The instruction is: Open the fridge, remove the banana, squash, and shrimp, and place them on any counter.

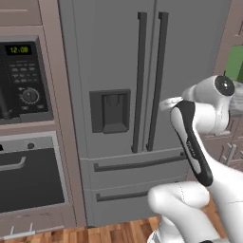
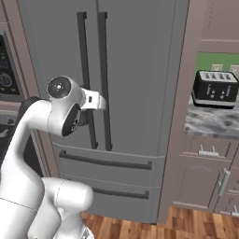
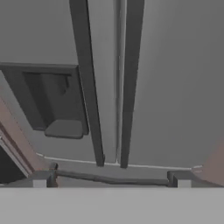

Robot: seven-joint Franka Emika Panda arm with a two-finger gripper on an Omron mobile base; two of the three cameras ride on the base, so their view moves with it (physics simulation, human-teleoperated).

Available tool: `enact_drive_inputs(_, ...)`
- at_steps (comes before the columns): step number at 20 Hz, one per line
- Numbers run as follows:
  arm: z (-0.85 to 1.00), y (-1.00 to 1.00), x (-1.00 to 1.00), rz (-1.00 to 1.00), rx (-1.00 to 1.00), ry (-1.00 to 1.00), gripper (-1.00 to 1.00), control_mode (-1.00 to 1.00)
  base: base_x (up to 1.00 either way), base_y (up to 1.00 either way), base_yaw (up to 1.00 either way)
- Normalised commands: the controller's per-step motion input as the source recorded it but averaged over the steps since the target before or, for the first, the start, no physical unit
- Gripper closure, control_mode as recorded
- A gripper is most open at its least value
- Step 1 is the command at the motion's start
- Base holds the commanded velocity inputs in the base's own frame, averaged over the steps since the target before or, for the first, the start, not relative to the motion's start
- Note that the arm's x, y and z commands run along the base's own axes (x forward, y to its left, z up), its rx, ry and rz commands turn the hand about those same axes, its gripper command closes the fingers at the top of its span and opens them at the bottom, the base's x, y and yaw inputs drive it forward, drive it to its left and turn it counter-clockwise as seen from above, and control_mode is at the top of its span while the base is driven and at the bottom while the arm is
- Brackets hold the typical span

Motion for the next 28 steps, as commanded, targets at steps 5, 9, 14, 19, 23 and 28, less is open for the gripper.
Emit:
enact_drive_inputs(5, 0.23, -0.22, 0.09, -0.02, 0.05, -0.2, -1.0, -1.0, 0.0, 0.0, 0.0)
enact_drive_inputs(9, 0.16, -0.15, 0.31, -0.12, 0.05, -0.13, -1.0, -1.0, 0.0, 0.0, 0.0)
enact_drive_inputs(14, 0.2, -0.04, 0.05, -0.13, 0.03, -0.1, -1.0, -1.0, 0.0, 0.0, 0.0)
enact_drive_inputs(19, 0.15, -0.07, 0.21, -0.09, 0.1, 0.0, -1.0, -1.0, 0.0, 0.0, 0.0)
enact_drive_inputs(23, 0.04, -0.19, 0.44, -0.04, 0.13, 0.05, -1.0, -1.0, 0.0, 0.0, 0.0)
enact_drive_inputs(28, 0.06, -0.09, 0.59, 0.0, 0.09, 0.04, -1.0, -1.0, 0.0, 0.0, 0.0)
